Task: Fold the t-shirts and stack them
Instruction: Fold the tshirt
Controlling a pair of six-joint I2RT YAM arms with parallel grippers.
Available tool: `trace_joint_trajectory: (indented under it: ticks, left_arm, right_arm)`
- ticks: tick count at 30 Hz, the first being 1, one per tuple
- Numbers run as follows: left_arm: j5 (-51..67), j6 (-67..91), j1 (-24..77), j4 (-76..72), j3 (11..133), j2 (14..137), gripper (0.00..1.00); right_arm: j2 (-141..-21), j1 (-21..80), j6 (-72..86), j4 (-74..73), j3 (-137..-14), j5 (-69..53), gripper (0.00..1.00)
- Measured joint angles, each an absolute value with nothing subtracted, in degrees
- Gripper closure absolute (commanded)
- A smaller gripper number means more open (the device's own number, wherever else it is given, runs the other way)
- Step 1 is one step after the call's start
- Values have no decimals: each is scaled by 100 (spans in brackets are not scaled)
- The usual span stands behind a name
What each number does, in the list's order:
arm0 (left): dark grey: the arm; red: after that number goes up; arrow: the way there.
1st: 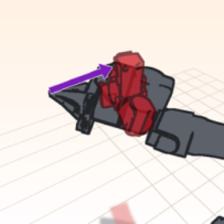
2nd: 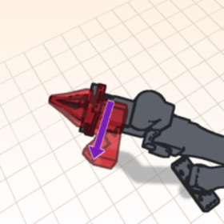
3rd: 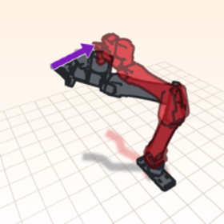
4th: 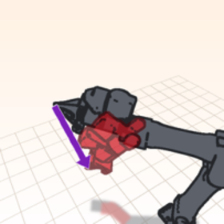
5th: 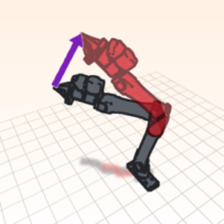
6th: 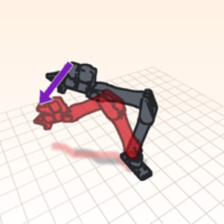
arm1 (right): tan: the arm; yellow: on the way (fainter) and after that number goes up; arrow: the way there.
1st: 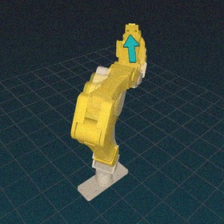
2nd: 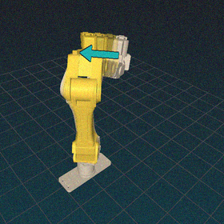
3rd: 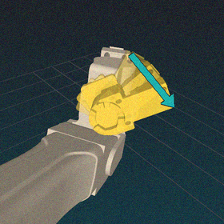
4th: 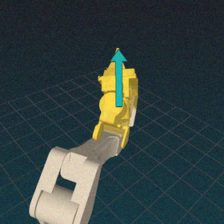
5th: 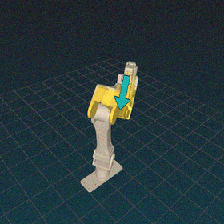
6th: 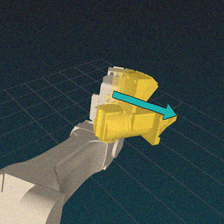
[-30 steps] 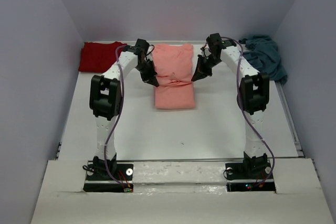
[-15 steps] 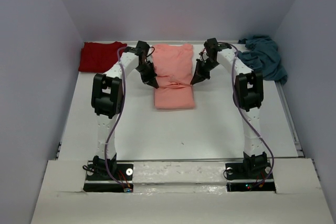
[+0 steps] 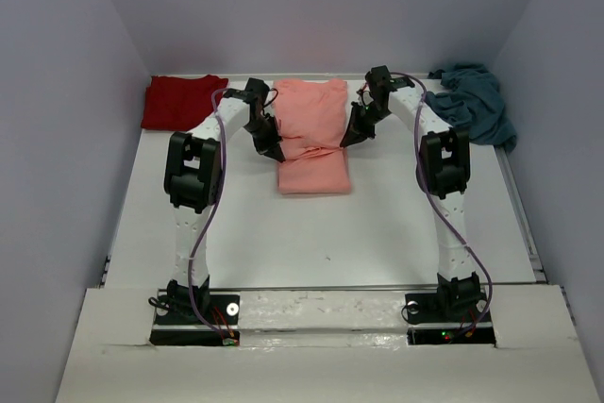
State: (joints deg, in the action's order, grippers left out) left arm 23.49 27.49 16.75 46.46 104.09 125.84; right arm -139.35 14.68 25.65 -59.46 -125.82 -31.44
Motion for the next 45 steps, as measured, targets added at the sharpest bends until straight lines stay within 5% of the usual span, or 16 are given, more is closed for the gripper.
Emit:
trace_joint_trajectory:
  ticks: [30,31,32,35,36,39,45]
  left_arm:
    - [2287,2794,1675,4248,10383,12584,100]
    - [2283,2794,1675,4233,10383,12584,95]
    - [2281,2794,1675,4204,10383,12584,67]
    - [2235,2801,1675,4119,10383,12584,6]
    - [2215,2836,1673,4108,10383,12584,1]
    - [2080,2845,1647,4053,10383,12575,1]
    - [1828,2856,1612,3986,10383,12342,1]
  right_arm:
    - [-13931,1461,2571,-5826,-12573,-2864,100]
    - [-13931,1461,2571,-5811,-12573,-2862,100]
    - [-13926,1459,2571,-5784,-12571,-2858,96]
    - [-13887,1455,2558,-5714,-12536,-2821,57]
    - [-13837,1444,2571,-5636,-12466,-2794,45]
    - [-13681,1411,2587,-5481,-12263,-2705,38]
    - [-13196,1354,2576,-5137,-11926,-2539,37]
